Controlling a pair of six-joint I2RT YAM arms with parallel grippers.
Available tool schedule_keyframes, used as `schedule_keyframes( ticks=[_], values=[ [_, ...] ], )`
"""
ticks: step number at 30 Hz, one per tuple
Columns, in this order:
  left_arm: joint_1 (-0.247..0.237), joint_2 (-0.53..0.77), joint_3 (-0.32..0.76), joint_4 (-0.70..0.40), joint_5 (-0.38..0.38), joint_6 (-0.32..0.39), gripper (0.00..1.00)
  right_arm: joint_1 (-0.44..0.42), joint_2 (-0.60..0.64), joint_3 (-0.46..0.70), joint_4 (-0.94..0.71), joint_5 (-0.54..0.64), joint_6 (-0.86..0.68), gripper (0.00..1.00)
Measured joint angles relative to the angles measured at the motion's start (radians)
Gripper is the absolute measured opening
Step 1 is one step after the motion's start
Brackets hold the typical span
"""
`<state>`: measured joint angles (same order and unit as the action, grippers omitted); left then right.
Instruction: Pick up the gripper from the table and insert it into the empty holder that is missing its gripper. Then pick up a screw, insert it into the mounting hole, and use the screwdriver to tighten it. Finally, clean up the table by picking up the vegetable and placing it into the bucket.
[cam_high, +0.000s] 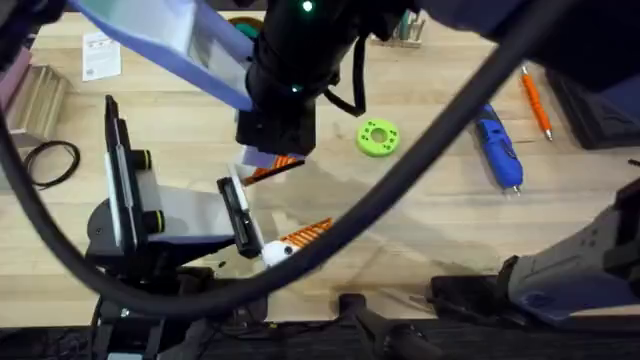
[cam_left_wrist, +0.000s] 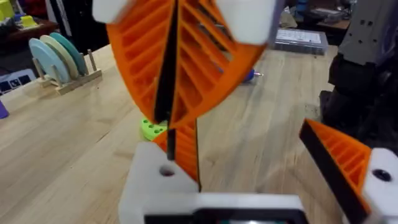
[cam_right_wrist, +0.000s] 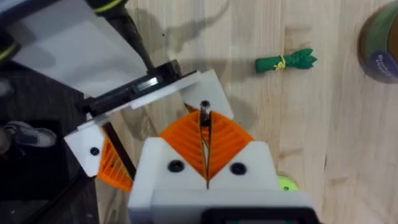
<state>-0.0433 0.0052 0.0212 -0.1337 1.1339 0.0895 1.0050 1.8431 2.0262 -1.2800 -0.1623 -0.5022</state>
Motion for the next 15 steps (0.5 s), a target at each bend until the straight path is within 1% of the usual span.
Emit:
schedule_keyframes(
  ticks=[15],
  values=[
    [0.000,0.000,0.000,0.000,0.000,0.000,0.985,0.000,0.025,0.000,-0.004,0.000,0.000,0.006]
  ],
)
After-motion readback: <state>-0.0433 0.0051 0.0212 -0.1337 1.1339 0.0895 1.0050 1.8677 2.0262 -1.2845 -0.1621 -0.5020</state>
